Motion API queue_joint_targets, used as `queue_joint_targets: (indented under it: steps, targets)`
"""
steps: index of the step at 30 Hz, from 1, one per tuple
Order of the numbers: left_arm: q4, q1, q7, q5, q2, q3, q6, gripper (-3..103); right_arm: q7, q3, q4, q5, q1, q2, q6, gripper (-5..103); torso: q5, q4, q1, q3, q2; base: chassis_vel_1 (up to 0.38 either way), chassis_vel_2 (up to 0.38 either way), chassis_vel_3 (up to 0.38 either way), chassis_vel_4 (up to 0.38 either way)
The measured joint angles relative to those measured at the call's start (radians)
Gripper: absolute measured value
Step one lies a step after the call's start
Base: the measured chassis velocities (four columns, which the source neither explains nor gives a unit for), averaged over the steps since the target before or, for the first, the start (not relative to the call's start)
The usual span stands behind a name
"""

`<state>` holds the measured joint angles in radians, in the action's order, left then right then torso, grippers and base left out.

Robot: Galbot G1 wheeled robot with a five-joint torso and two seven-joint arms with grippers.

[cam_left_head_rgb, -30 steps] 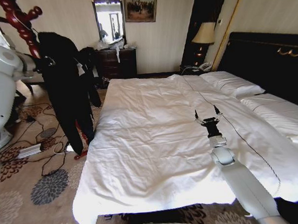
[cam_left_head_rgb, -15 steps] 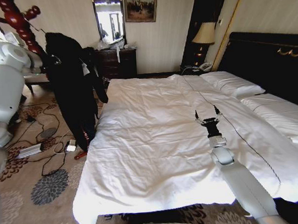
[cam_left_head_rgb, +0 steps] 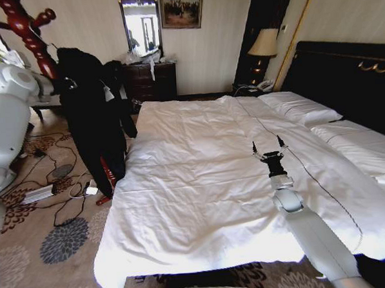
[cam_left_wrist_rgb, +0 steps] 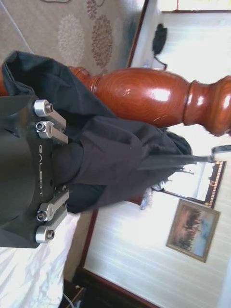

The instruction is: Pick up the clothes from the bed and hang them on the clothes hanger.

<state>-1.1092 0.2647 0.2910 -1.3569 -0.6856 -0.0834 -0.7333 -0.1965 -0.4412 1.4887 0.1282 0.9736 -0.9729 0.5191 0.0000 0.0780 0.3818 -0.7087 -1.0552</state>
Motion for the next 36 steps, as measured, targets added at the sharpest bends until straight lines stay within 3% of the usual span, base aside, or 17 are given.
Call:
queue_joint_targets:
  steps: [4,6,10,13,16,19,20,21,23,25,26,28,30,31,32,35,36]
  targets:
    - [-0.159,-0.114,0.022,-0.004,0.075,0.096,0.000,55,0.000,0.001,0.003,-0.001,0.004,-0.002,0.000,100,-0.0003,0.0000,0.000,0.000,0.000,0.000,0.000,0.000,0.000]
    - [-0.201,-0.145,0.023,-0.008,0.097,0.124,0.000,55,0.000,0.002,0.003,-0.001,0.005,-0.002,0.000,100,-0.0002,-0.0001,0.000,0.000,0.000,0.000,0.000,0.000,0.000]
    - [-0.344,-0.295,0.031,-0.034,0.181,0.259,0.000,76,0.000,0.012,0.003,-0.003,0.005,-0.007,-0.002,100,-0.0001,0.0003,0.000,0.000,0.000,0.000,0.000,0.000,0.000]
    - [-0.403,-0.374,0.031,-0.043,0.226,0.326,0.008,81,-0.002,0.016,0.003,-0.002,0.003,-0.012,-0.003,100,-0.0005,-0.0003,0.000,0.000,0.000,0.000,0.000,0.000,0.000]
    - [-0.473,-0.455,0.030,-0.040,0.283,0.386,0.054,92,-0.003,0.020,0.009,0.016,0.002,-0.020,-0.005,100,-0.0001,-0.0006,0.000,0.000,0.000,0.000,0.000,0.000,0.000]
    - [-0.582,-0.596,0.032,-0.028,0.350,0.494,0.151,99,-0.008,0.017,0.034,0.098,0.004,-0.023,-0.022,100,0.0000,-0.0003,0.000,0.000,0.000,0.000,0.000,0.000,0.000]
    - [-0.658,-0.703,0.042,-0.002,0.375,0.557,0.232,100,-0.010,-0.002,0.057,0.161,0.019,-0.021,-0.033,100,0.0009,-0.0014,0.000,0.000,0.000,0.000,0.000,0.000,0.000]
    - [-0.658,-0.703,0.042,-0.002,0.375,0.557,0.232,100,-0.010,-0.002,0.057,0.161,0.019,-0.021,-0.033,100,0.0009,-0.0014,0.000,0.000,0.000,0.000,0.000,0.000,0.000]
    - [-0.738,-0.833,0.066,0.064,0.354,0.617,0.369,100,-0.018,-0.077,0.120,0.242,0.087,-0.008,-0.052,100,0.0006,-0.0017,0.000,0.000,0.000,0.000,0.000,0.000,0.000]
    - [-0.837,-0.985,0.075,0.180,0.294,0.710,0.449,100,-0.043,-0.187,0.227,0.359,0.210,0.001,-0.079,100,-0.0025,0.0025,0.000,0.000,0.000,0.000,0.000,0.000,0.000]
    - [-0.837,-0.985,0.075,0.180,0.294,0.710,0.449,100,-0.043,-0.187,0.227,0.359,0.210,0.001,-0.079,100,-0.0025,0.0025,0.000,0.000,0.000,0.000,0.000,0.000,0.000]
    - [-0.918,-1.154,0.077,0.279,0.232,0.863,0.484,100,-0.043,-0.232,0.291,0.411,0.288,-0.007,-0.095,100,0.0032,0.0024,0.000,0.000,0.000,0.000,0.000,0.000,0.000]
    - [-0.992,-1.377,0.079,0.366,0.117,0.968,0.496,100,-0.022,-0.274,0.339,0.411,0.364,-0.039,-0.089,100,-0.0010,-0.0008,0.000,0.000,0.000,0.007,0.005,0.013,0.027]
    - [-0.992,-1.377,0.079,0.366,0.117,0.968,0.496,100,-0.022,-0.274,0.339,0.411,0.364,-0.039,-0.089,100,-0.0010,-0.0008,0.000,0.000,0.000,0.014,0.009,0.026,0.054]
    - [-1.021,-1.475,0.078,0.398,0.048,0.992,0.504,100,-0.013,-0.287,0.356,0.392,0.396,-0.066,-0.083,100,-0.0028,-0.0012,0.000,0.000,0.000,0.014,0.017,0.010,0.054]
    - [-1.075,-1.637,0.047,0.493,-0.141,0.994,0.533,100,-0.006,-0.281,0.383,0.345,0.436,-0.141,-0.083,100,-0.0002,-0.0007,0.000,0.000,0.000,0.000,0.000,0.000,0.000]
    - [-1.075,-1.637,0.047,0.493,-0.141,0.994,0.533,100,-0.006,-0.281,0.383,0.345,0.436,-0.141,-0.083,100,-0.0002,-0.0007,0.000,0.000,0.000,0.000,0.000,0.000,0.000]
